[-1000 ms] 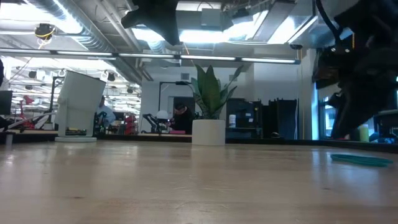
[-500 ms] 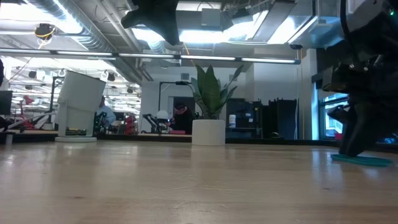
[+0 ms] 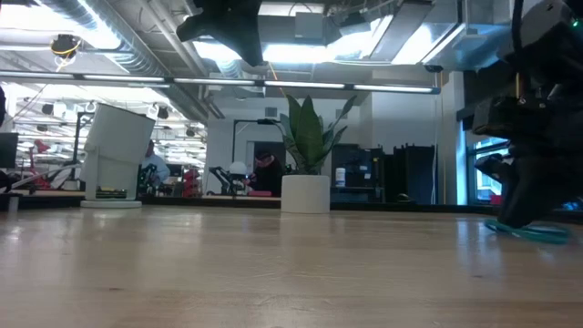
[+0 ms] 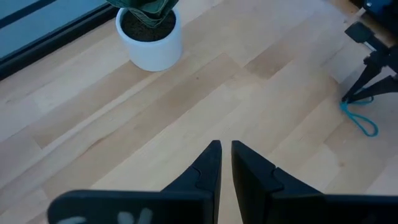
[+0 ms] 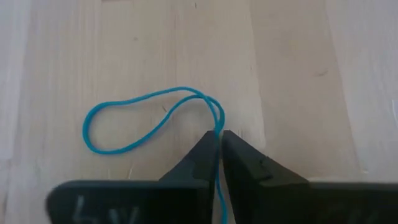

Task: Pick and place rubber bands into bin
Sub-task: Put the blue rubber band into the transparent bin

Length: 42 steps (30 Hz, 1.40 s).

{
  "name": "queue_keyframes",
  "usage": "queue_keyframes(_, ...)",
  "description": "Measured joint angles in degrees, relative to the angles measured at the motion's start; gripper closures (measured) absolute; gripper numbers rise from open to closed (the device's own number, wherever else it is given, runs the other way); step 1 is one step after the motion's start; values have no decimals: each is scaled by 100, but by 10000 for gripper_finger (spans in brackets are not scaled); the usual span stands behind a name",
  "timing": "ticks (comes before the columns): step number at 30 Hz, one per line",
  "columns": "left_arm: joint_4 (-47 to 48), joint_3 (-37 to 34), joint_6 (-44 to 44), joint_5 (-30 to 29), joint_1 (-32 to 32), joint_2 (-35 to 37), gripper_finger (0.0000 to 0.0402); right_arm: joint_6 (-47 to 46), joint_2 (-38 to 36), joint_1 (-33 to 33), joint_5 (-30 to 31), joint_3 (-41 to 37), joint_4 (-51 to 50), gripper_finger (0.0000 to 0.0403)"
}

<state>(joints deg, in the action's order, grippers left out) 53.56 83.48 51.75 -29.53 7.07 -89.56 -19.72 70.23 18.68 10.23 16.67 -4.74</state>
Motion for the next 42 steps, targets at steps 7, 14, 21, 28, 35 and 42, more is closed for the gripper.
queue_keyframes(7,-4,0,20,-1,0,0,370,-239,17,-4,-53,-9,383,394)
queue_keyframes(14,-439,0,-59,1,0,0,371,179,22,-8,-120,489,310,398)
queue_keyframes(21,-1256,0,-1358,100,72,0,349,1218,20,-224,-78,1569,-479,399)
queue_keyframes(28,-1914,0,-2110,-248,203,0,259,2201,18,-605,73,2920,-1452,401)
queue_keyframes(35,-2445,-4,-2637,-376,227,-154,165,2982,9,-998,84,4057,-1433,399)
queue_keyframes(42,-3908,7,-3711,-253,227,-376,129,3251,7,-1358,81,4672,-1437,398)
